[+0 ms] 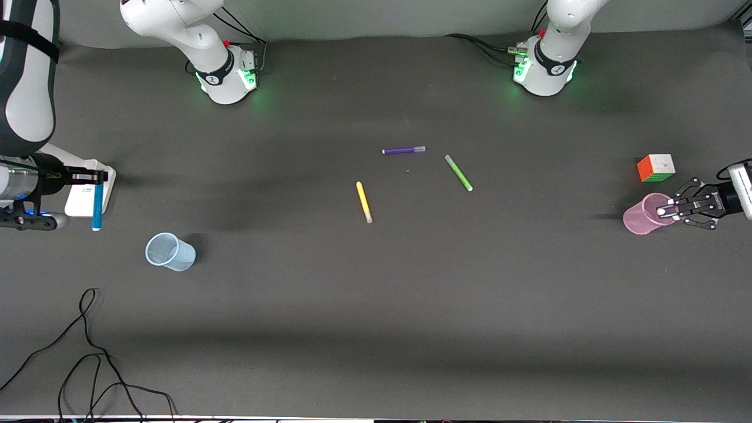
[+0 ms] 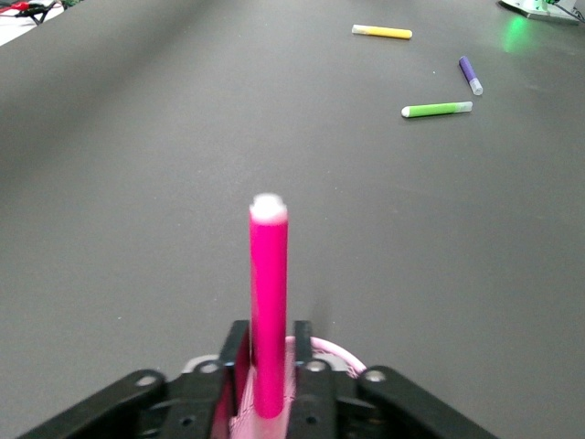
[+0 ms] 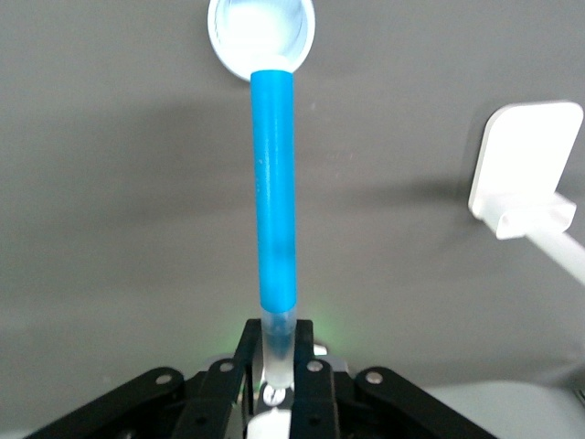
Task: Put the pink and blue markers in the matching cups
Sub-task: 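Lower the pink marker into the pink cup while the right gripper carries the blue marker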
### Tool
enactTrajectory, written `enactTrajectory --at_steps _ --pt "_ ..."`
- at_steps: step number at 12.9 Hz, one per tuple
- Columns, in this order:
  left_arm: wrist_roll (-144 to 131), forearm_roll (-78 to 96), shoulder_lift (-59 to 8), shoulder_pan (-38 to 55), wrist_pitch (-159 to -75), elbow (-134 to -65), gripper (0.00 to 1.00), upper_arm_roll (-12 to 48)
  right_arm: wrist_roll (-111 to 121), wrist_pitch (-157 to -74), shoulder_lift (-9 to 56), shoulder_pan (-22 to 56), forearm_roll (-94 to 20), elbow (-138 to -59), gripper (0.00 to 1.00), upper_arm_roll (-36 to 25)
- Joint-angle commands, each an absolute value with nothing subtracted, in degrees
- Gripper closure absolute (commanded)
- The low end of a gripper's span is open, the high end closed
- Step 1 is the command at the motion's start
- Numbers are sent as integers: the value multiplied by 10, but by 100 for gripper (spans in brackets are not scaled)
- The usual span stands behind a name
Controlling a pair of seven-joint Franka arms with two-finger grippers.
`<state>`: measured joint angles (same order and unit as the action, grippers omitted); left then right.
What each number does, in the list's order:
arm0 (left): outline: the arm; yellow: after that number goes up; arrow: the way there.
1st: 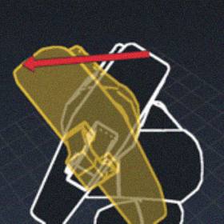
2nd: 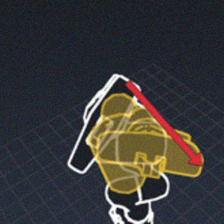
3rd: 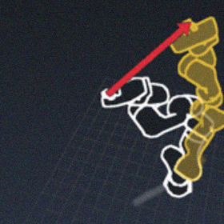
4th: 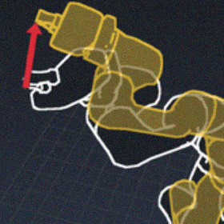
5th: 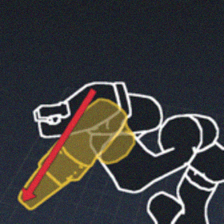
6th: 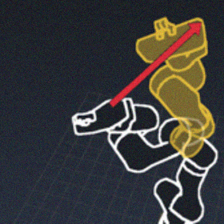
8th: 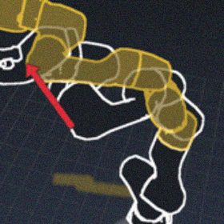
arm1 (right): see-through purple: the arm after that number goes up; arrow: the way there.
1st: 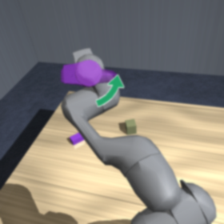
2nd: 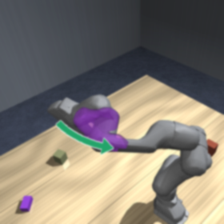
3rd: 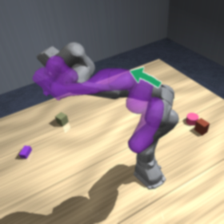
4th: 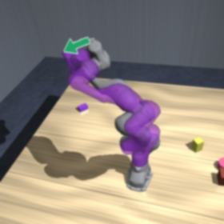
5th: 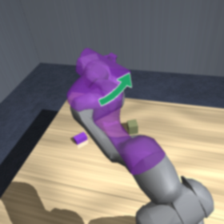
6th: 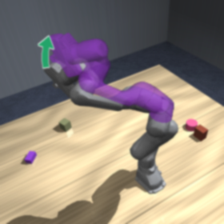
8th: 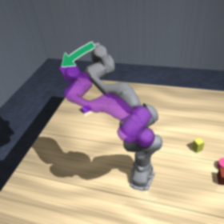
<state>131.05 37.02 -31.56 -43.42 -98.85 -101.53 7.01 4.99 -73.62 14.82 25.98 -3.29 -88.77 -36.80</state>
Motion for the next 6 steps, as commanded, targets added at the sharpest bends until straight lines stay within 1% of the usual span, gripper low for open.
enactTrajectory --at_steps 1,2,4,6 --pt "1347 396 -318 -440 -981 -1013 1 76 97 -631 262 202 -88 -755 87 -367" --pt "1347 396 -317 -439 -983 -1013 1 76 105 -599 297 175 -106 -717 87 -363" --pt "1337 398 -310 -435 -985 -1008 1 76 122 -571 355 158 -128 -668 87 -363" --pt "1275 394 -295 -431 -984 -996 1 77 123 -570 387 151 -161 -667 87 -362"
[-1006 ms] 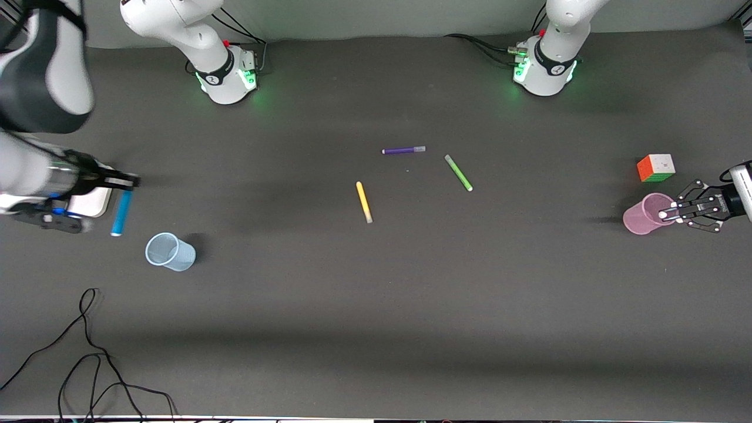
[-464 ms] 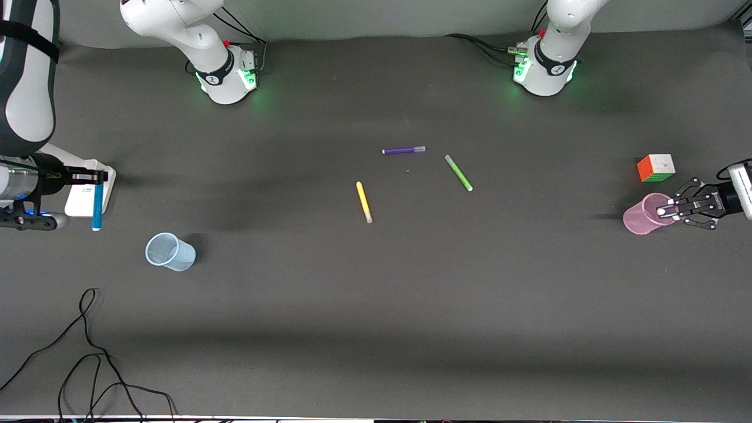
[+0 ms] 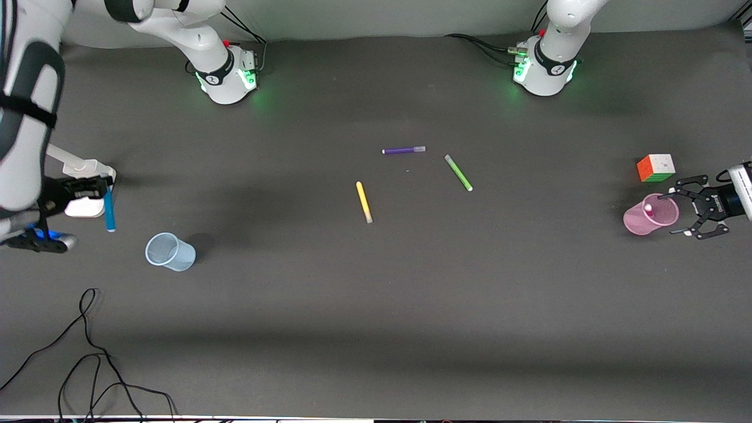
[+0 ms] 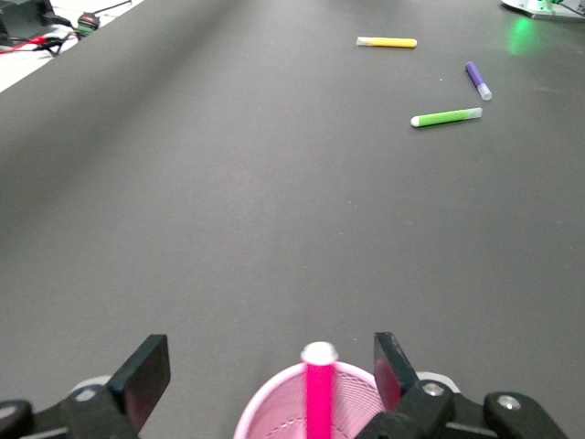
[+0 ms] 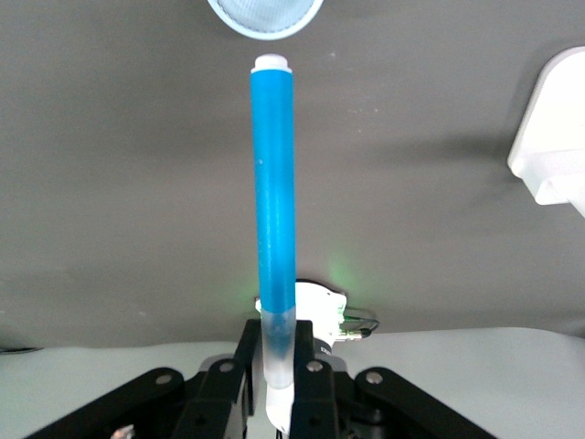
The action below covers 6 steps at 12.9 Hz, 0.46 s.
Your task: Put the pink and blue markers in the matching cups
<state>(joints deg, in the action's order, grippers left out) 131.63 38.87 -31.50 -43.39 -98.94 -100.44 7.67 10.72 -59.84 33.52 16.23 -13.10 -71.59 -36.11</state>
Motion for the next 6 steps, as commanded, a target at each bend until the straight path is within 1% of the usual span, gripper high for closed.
enactTrajectory --at_steps 1,6 --pt "1244 389 -275 -423 -985 -996 1 76 123 -570 404 147 -174 -667 87 -359" --pt "1066 325 -152 -378 -972 -1000 1 76 126 -577 473 127 -238 -665 87 -353"
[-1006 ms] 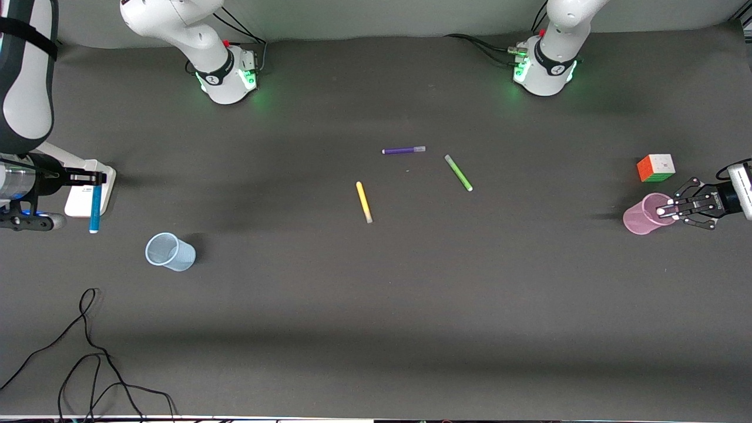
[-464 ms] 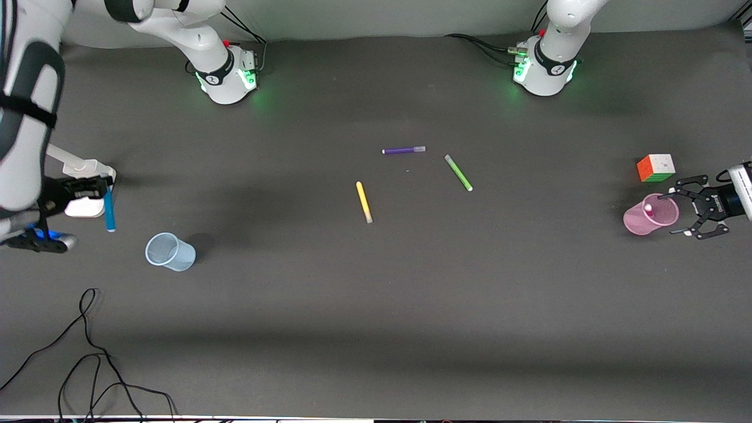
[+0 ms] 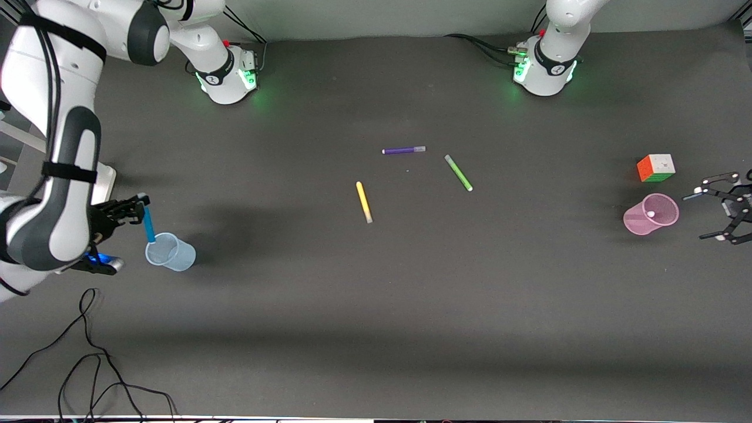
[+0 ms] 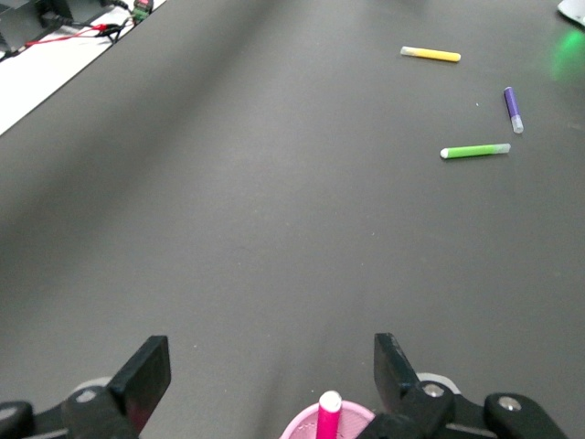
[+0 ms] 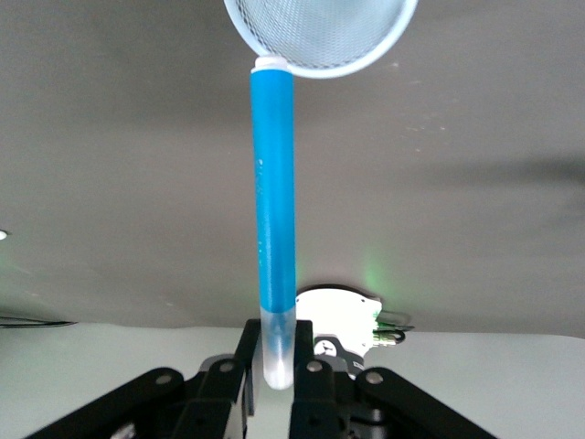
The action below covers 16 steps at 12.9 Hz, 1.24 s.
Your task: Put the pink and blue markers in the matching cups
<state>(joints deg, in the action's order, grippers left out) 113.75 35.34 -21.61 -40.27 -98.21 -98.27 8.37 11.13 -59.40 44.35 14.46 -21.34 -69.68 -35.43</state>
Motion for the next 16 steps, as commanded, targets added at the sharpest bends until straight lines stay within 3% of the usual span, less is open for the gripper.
enactTrajectory --at_steps 1,9,10,11,12,13,16 --pt "1019 310 -125 -365 -962 -1000 0 76 127 -582 482 124 -241 -664 87 -353" --pt "627 168 59 -206 -907 -1000 1 78 121 -606 509 87 -240 -662 86 -313" --pt "585 152 70 -185 -904 -1000 1 79 120 -606 509 87 -240 -662 75 -313" --pt "532 133 78 -164 -904 -1000 0 85 118 -606 509 87 -240 -661 35 -313" --pt "478 110 86 -150 -904 -1000 1 101 118 -606 509 88 -240 -661 19 -313" --pt "422 90 89 -146 -904 -998 1 125 117 -606 507 88 -240 -661 8 -313" --pt "318 41 90 -146 -911 -995 1 197 115 -605 498 92 -234 -633 1 -314"
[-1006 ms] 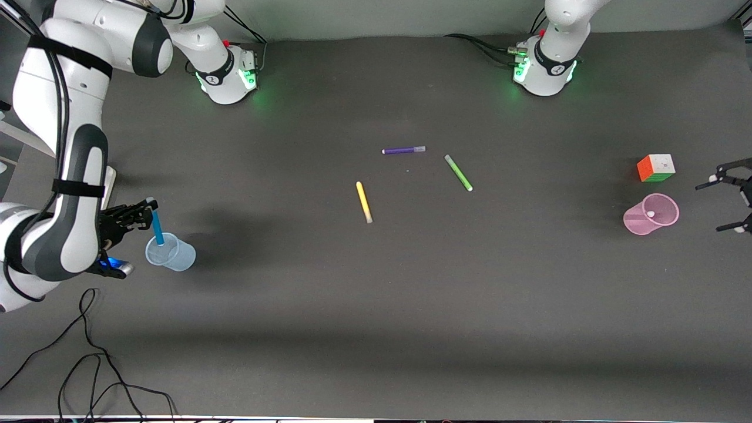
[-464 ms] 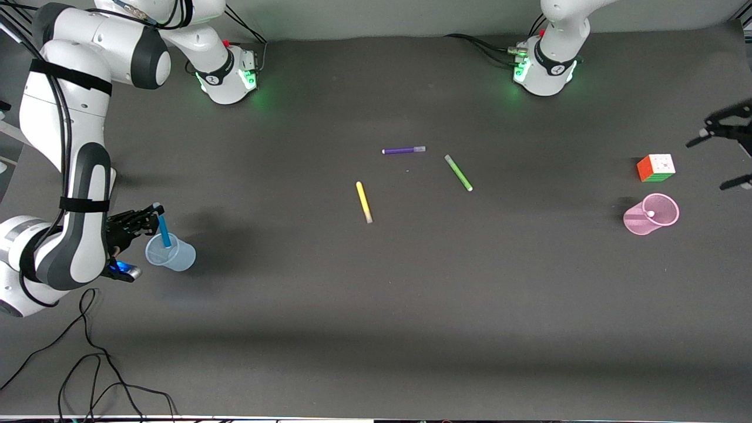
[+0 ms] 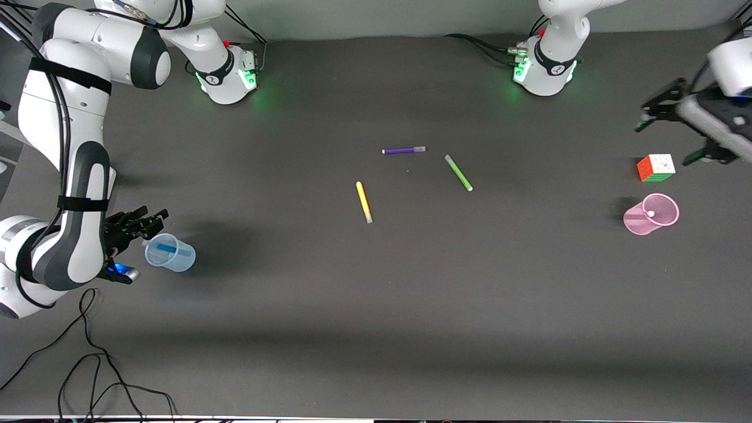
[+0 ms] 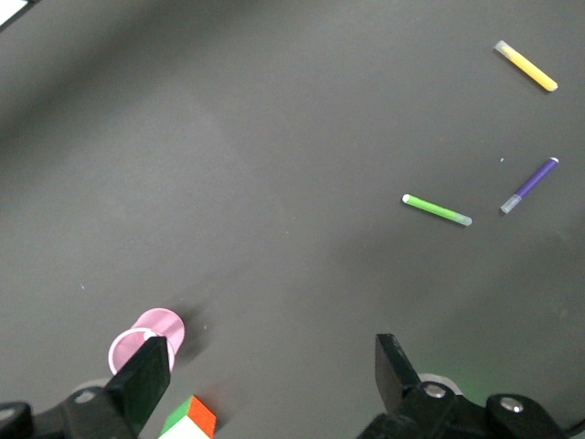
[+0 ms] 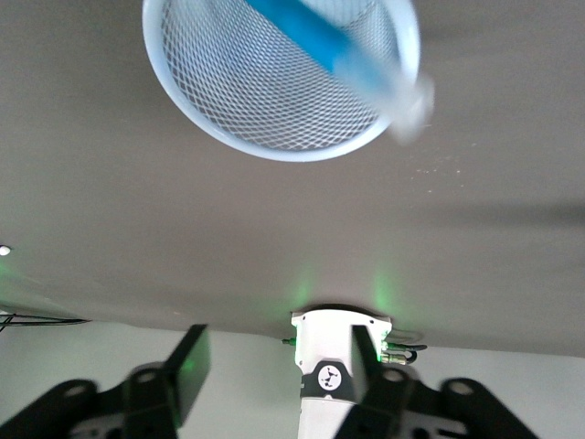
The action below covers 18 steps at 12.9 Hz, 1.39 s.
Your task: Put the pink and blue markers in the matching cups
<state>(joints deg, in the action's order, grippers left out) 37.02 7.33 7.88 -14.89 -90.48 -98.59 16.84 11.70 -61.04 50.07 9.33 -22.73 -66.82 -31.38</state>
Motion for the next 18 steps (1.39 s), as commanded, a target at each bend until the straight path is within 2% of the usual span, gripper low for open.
enactTrajectory --at_steps 1,4,7,9,11,15,18 --pt "269 20 85 -146 -912 -988 1 226 115 -603 494 93 -226 -613 1 -315" --pt "116 11 58 -144 -914 -975 1 281 116 -606 439 133 -174 -601 1 -320" --pt "27 11 -2 -144 -905 -931 0 289 49 -656 346 204 -119 -618 1 -325" --pt "-6 11 -17 -142 -904 -927 0 290 -2 -702 275 258 -91 -673 0 -326" --pt "-21 9 -18 -127 -904 -925 0 289 -29 -734 219 280 -86 -721 0 -326" --pt "-17 -5 -24 -134 -898 -925 0 283 -29 -836 98 289 -73 -857 0 -323" --pt "-14 -5 -25 -135 -897 -926 1 281 -29 -888 42 282 -49 -908 0 -316"
